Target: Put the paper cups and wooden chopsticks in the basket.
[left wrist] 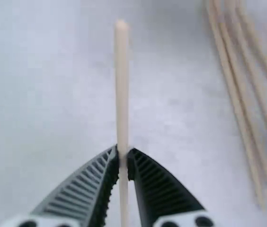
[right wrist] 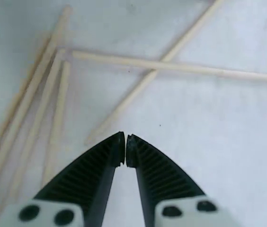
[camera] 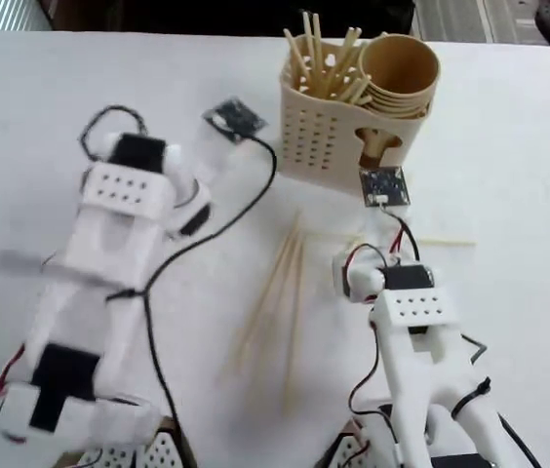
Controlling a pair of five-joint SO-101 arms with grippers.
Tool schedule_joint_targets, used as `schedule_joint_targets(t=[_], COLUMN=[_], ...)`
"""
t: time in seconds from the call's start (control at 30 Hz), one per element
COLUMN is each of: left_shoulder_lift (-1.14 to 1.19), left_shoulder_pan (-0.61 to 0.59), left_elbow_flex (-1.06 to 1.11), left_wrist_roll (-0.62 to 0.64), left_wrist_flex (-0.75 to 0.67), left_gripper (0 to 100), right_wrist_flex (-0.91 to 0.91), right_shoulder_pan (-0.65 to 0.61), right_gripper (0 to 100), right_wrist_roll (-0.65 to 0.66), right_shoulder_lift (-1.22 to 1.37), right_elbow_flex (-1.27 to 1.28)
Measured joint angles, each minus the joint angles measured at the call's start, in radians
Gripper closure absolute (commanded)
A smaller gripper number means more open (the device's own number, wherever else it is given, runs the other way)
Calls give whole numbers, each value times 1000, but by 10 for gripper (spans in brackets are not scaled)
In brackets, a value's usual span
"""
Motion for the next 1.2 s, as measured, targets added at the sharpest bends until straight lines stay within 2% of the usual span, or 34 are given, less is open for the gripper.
schedule_joint_targets(t=[0.1,0.27,0.47,0.57,0.77,0.97,1.2], left_shoulder_lift=[-100,-135,-140,-140,-127,-23,69], left_shoulder_pan=[0,0,57,117,213,264,338], left_elbow_flex=[-121,-394,-634,-663,-667,-667,-667], left_wrist_roll=[0,0,69,133,227,242,245], left_wrist_flex=[41,146,124,25,-273,-552,-735], left_gripper=[978,978,978,978,978,978,978], right_wrist_flex=[6,6,6,6,6,6,32], right_shoulder_pan=[-18,-18,-25,-25,-63,-124,-169], right_gripper=[981,981,981,981,981,981,981], right_wrist_roll=[0,0,0,0,0,0,0], right_shoulder_lift=[0,0,0,0,0,0,0], right_elbow_flex=[0,0,0,18,44,61,61])
